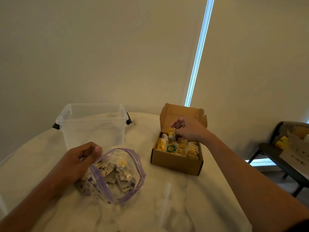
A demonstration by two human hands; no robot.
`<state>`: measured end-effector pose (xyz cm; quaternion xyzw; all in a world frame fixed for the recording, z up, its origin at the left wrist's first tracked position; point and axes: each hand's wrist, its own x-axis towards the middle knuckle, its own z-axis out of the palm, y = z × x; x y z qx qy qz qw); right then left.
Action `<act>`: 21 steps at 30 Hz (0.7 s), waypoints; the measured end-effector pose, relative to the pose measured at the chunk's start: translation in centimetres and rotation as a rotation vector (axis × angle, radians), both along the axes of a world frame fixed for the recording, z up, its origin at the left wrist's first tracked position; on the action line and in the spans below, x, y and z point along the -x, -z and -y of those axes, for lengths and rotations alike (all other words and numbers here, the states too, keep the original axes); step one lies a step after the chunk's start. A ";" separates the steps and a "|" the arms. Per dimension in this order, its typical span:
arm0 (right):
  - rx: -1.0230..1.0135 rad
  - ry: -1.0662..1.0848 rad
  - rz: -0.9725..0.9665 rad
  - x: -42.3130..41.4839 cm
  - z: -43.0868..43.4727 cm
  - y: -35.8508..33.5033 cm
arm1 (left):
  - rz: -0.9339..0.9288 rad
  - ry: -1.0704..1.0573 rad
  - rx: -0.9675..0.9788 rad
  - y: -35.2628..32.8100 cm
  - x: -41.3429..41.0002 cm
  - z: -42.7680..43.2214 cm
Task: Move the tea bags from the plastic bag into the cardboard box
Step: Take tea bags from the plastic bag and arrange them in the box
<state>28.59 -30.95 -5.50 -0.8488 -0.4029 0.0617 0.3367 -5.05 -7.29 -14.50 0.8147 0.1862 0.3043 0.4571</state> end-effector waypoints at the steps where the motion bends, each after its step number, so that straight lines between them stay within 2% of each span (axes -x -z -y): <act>1: 0.021 0.004 0.026 -0.2 -0.1 0.1 | -0.005 0.002 -0.001 0.0 0.0 0.0; 6: 0.039 0.034 0.148 -0.2 -0.3 0.9 | -0.033 0.009 -0.002 -0.2 0.2 0.0; 11: -0.077 0.097 0.354 1.6 0.2 0.5 | -0.015 -0.001 0.004 -0.1 0.3 -0.2; 14: -0.176 -0.123 0.395 8.0 0.9 -0.9 | -0.010 0.017 -0.005 -0.1 0.2 -0.5; 18: 0.006 -0.609 0.266 17.8 0.3 -1.2 | 0.021 0.048 0.001 -0.2 0.4 -0.1; 21: 0.073 -0.700 0.381 20.6 -2.7 0.9 | 0.018 0.054 -0.009 -0.5 0.5 0.2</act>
